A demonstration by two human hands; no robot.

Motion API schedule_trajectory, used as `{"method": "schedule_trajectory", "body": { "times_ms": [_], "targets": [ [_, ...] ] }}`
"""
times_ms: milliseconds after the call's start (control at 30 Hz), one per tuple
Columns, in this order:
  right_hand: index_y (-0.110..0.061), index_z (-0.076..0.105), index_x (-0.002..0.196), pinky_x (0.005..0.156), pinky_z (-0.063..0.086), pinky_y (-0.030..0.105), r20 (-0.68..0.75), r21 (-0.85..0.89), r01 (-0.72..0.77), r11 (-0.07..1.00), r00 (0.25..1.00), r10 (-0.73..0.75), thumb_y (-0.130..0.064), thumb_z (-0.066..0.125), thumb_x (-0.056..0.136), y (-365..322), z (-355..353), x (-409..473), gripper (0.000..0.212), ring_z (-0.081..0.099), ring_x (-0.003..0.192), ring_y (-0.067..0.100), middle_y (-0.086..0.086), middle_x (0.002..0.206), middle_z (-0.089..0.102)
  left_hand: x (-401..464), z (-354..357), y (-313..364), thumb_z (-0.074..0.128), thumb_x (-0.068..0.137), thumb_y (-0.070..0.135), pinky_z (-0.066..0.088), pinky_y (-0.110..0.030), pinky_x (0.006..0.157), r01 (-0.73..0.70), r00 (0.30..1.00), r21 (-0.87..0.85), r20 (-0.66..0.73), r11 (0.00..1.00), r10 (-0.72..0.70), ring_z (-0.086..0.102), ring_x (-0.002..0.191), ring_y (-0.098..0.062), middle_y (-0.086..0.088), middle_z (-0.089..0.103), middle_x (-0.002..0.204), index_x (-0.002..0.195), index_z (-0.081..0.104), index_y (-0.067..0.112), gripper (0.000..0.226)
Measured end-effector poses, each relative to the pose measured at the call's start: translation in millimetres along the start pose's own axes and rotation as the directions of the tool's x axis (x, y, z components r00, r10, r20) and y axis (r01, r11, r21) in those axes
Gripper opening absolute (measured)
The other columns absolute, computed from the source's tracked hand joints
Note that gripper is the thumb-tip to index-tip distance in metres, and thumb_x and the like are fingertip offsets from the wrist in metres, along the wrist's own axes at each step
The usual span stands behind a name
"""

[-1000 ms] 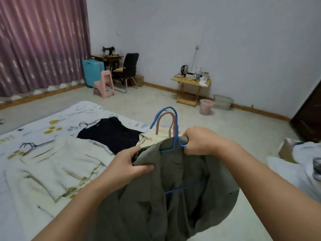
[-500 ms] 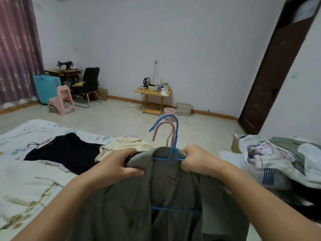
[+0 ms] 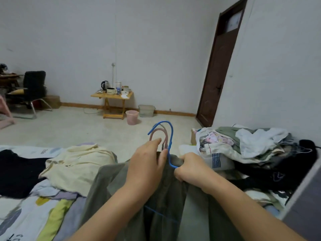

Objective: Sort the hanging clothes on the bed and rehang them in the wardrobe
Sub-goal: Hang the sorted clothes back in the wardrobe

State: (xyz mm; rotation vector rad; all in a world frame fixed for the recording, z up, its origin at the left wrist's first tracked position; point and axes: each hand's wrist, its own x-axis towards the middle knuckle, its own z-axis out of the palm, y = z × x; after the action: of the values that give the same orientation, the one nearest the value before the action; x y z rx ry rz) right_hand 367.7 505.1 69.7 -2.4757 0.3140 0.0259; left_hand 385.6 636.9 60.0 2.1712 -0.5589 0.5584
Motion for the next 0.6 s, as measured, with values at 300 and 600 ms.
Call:
{"method": "schedule_trajectory", "body": {
  "times_ms": [300, 600],
  "targets": [
    [-0.011, 0.063, 0.082, 0.055, 0.038, 0.025, -0.162, 0.024, -0.12, 0.992, 0.979, 0.122, -0.013, 0.06, 0.072, 38.5, -11.4, -14.3, 0.011, 0.062, 0.081, 0.025, 0.005, 0.077, 0.058, 43.2, 56.7, 30.6, 0.065, 0.085, 0.016, 0.041, -0.034, 0.063, 0.091, 0.982, -0.445, 0.187, 0.891, -0.007, 0.05, 0.062, -0.019, -0.002, 0.051, 0.059, 0.058, 0.046, 0.009, 0.033],
    [-0.022, 0.053, 0.067, 0.051, 0.038, 0.018, -0.305, 0.288, -0.224, 0.931, 0.9, 0.311, -0.023, 0.07, 0.069, 25.4, 0.5, -34.9, 0.017, 0.055, 0.063, 0.005, -0.009, 0.065, 0.057, 57.9, 57.7, 41.0, 0.053, 0.089, -0.001, 0.053, -0.019, 0.082, 0.356, 0.874, -0.811, 0.465, 0.465, 0.142, 0.068, 0.085, -0.007, 0.003, 0.071, 0.083, 0.081, 0.066, 0.002, 0.016]
  ]
}}
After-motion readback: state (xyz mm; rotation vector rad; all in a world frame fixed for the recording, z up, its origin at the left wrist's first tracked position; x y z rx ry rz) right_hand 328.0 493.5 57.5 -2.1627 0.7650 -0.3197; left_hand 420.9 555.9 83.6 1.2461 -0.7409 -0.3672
